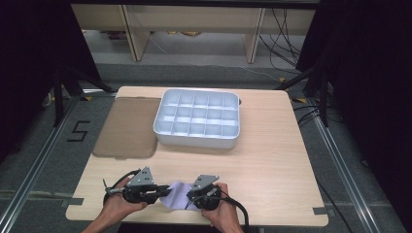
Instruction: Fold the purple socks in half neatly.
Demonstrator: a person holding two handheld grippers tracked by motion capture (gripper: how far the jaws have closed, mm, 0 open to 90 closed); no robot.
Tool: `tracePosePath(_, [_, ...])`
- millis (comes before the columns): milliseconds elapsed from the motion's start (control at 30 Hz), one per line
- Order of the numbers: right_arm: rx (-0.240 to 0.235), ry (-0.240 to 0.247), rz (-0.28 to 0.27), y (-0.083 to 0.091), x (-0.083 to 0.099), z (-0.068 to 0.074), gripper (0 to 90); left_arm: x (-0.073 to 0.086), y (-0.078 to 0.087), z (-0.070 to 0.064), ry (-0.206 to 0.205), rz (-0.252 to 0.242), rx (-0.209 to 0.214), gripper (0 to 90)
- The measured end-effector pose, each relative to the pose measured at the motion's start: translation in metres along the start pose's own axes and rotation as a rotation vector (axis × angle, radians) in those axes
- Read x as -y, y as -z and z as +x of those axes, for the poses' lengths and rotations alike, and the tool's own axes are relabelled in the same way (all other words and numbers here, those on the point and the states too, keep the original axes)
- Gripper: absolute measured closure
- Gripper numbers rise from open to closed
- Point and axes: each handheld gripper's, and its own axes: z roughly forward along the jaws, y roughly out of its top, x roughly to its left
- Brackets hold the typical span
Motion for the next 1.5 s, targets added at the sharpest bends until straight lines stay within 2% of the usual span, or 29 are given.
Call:
tracePosePath(100, [-0.017,-0.003,0.013,-0.003,-0.004,0.003,86.8,-0.001,0.003,0.001,-0.011,-0.004,0.001,82.6])
tracePosePath(200, [-0.015,0.005,0.014,-0.005,-0.007,0.003,86.7,-0.001,0.007,0.001,0.02,-0.016,0.004,82.6])
tracePosePath(233, [-0.028,0.013,0.022,-0.006,-0.007,0.003,86.8,-0.002,0.008,0.003,-0.003,-0.014,-0.003,82.5])
tracePosePath(267, [-0.025,0.007,0.02,-0.007,-0.008,0.004,86.8,-0.002,0.009,0.003,-0.003,-0.013,-0.006,82.6])
tracePosePath(300, [-0.022,0.017,0.003,-0.009,-0.009,0.004,86.8,-0.003,0.008,0.001,0.021,-0.025,0.004,82.6])
tracePosePath(333, [-0.023,0.026,-0.004,-0.01,-0.009,0.004,86.8,-0.003,0.008,0.001,0.012,-0.023,0.011,82.6])
tracePosePath(367, [-0.037,0.022,0.003,-0.011,-0.011,0.004,86.8,-0.004,0.007,-0.001,0.021,-0.029,0.008,82.6])
tracePosePath(400, [-0.043,0.019,0.002,-0.012,-0.012,0.005,86.8,-0.005,0.006,-0.001,-0.002,-0.026,0.015,82.6])
tracePosePath(467, [-0.043,0.005,0.006,-0.013,-0.013,0.006,86.8,-0.006,0.006,-0.002,0.013,-0.027,0.017,82.6])
tracePosePath(533, [-0.04,0.024,0.01,-0.014,-0.015,0.006,86.8,-0.005,0.007,-0.001,-0.003,-0.009,0.011,82.5])
tracePosePath(567, [-0.041,0.021,-0.01,-0.013,-0.017,0.004,86.8,-0.004,0.007,0.0,0.017,-0.011,0.013,82.5])
tracePosePath(667, [-0.029,0.028,-0.024,-0.009,-0.021,-0.002,86.8,-0.004,0.008,0.001,0.028,-0.013,0.017,82.5])
tracePosePath(700, [0.0,0.016,-0.03,-0.008,-0.026,-0.008,86.9,-0.004,0.006,0.0,0.039,-0.027,0.012,82.5])
tracePosePath(733, [0.0,0.016,-0.03,-0.008,-0.026,-0.008,86.9,-0.004,0.006,0.0,0.039,-0.027,0.012,82.5])
tracePosePath(767, [0.003,0.037,-0.035,-0.015,-0.029,-0.013,87.2,-0.005,0.007,0.001,0.019,-0.02,0.015,82.5])
tracePosePath(800, [0.01,0.024,-0.009,-0.017,-0.031,-0.014,87.3,-0.005,0.007,0.002,0.01,-0.02,0.015,82.5])
tracePosePath(833, [0.01,0.024,-0.009,-0.017,-0.031,-0.014,87.3,-0.005,0.007,0.002,0.01,-0.02,0.015,82.5])
tracePosePath(867, [0.014,0.022,0.0,-0.022,-0.032,-0.014,87.3,-0.005,0.008,0.0,0.029,-0.018,0.003,82.5])
tracePosePath(900, [0.01,0.037,0.002,-0.027,-0.033,-0.015,87.3,-0.005,0.009,0.002,0.01,-0.023,0.012,82.5])
tracePosePath(967, [-0.004,0.012,0.014,-0.033,-0.036,-0.013,87.6,-0.005,0.009,0.002,0.024,-0.028,0.009,82.5])
tracePosePath(1000, [-0.004,0.012,0.014,-0.033,-0.036,-0.013,87.6,-0.005,0.009,0.002,0.034,-0.03,0.007,82.5])
tracePosePath(1033, [0.007,0.034,0.005,-0.035,-0.038,-0.012,87.6,-0.005,0.01,0.004,0.025,-0.037,0.011,82.5])
tracePosePath(1133, [-0.011,0.015,0.004,-0.034,-0.038,-0.013,86.7,-0.005,0.012,0.005,0.022,-0.025,0.012,82.5])
tracePosePath(1267, [-0.003,0.001,-0.042,-0.013,-0.035,-0.023,86.7,-0.004,0.012,0.003,0.045,-0.032,0.014,82.5])
tracePosePath(1333, [0.003,-0.012,-0.039,-0.001,-0.032,-0.026,86.7,-0.004,0.011,0.003,0.041,-0.029,0.006,82.4])
tracePosePath(1367, [0.021,-0.023,-0.027,0.012,-0.026,-0.027,86.6,-0.004,0.011,0.003,0.031,-0.038,0.008,82.4])
tracePosePath(1400, [0.036,-0.021,-0.038,0.016,-0.022,-0.028,86.5,-0.005,0.011,0.002,0.038,-0.037,0.013,82.4])
tracePosePath(1467, [0.03,-0.021,-0.025,0.021,-0.019,-0.029,86.5,-0.005,0.011,0.002,0.032,-0.036,0.007,82.3])
tracePosePath(1500, [0.025,-0.026,-0.017,0.024,-0.015,-0.029,86.5,-0.006,0.011,0.001,0.043,-0.042,0.008,82.3])
